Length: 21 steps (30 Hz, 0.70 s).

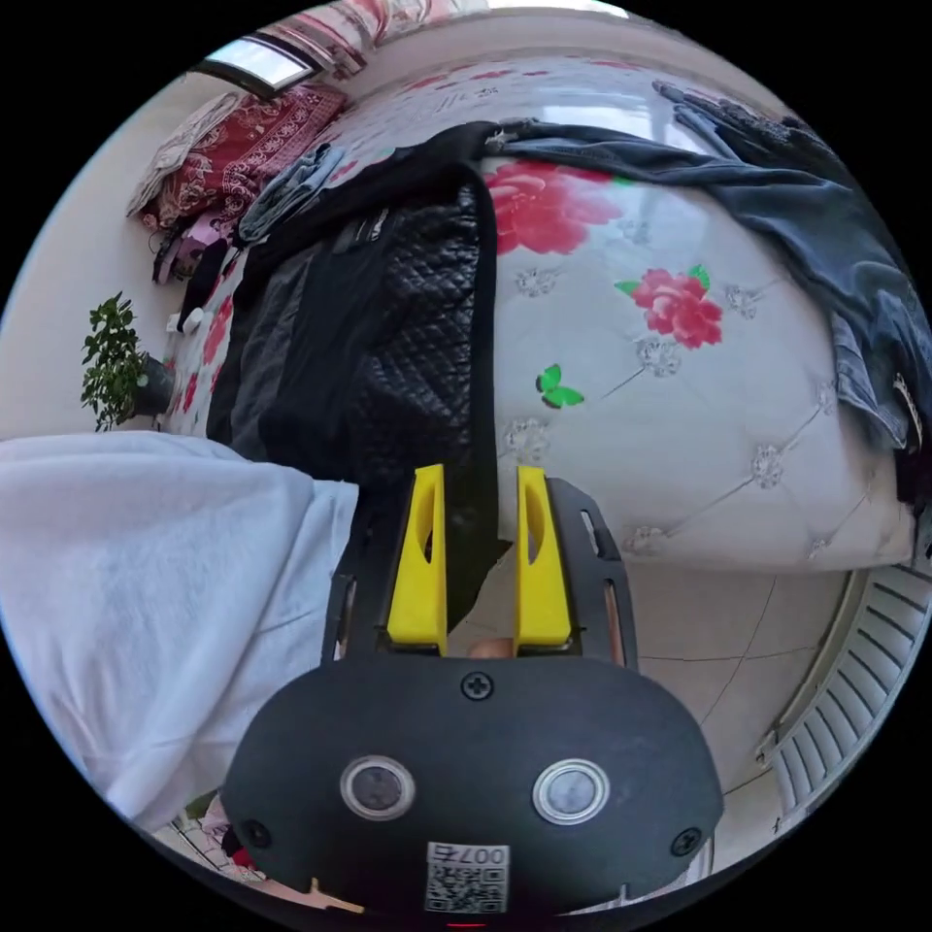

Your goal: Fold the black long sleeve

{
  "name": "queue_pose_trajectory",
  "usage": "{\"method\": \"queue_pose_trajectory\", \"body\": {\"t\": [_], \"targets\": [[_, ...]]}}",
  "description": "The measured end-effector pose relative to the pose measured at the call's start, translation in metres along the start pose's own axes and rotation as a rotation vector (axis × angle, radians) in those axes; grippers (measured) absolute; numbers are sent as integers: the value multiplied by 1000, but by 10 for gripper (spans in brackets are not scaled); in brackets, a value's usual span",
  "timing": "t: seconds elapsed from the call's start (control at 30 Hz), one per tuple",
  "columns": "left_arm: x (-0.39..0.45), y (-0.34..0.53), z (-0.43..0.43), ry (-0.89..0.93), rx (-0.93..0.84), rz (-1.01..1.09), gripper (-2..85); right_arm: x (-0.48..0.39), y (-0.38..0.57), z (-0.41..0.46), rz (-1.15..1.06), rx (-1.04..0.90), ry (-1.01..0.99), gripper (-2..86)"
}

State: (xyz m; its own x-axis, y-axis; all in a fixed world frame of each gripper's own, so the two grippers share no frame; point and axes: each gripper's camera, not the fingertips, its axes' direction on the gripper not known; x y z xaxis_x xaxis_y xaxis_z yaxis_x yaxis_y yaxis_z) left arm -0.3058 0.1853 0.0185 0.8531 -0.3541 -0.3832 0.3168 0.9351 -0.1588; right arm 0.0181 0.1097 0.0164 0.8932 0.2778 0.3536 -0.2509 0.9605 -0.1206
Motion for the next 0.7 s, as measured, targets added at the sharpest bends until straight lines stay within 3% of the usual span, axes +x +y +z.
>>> {"method": "queue_pose_trajectory", "body": {"t": [0.13, 0.2, 0.33, 0.5, 0.6, 0.7], "targets": [[-1, -8, 2, -53, -76, 82, 79, -5, 2, 21, -69, -115, 24, 76], [-1, -12, 5, -46, -108, 120, 34, -9, -4, 25, -109, -153, 134, 53], [-17, -36, -17, 181, -85, 170, 0, -4, -20, 4, -199, -146, 4, 17], [-57, -87, -81, 590, 187, 122, -7, 43, -59, -87, -182, 197, -284, 2], [-73, -113, -106, 670, 334, 64, -7, 80, -72, -132, -96, 434, -460, 0], [-83, -112, -118, 738, 404, 45, -7, 113, -63, -152, -41, 538, -591, -1]]}}
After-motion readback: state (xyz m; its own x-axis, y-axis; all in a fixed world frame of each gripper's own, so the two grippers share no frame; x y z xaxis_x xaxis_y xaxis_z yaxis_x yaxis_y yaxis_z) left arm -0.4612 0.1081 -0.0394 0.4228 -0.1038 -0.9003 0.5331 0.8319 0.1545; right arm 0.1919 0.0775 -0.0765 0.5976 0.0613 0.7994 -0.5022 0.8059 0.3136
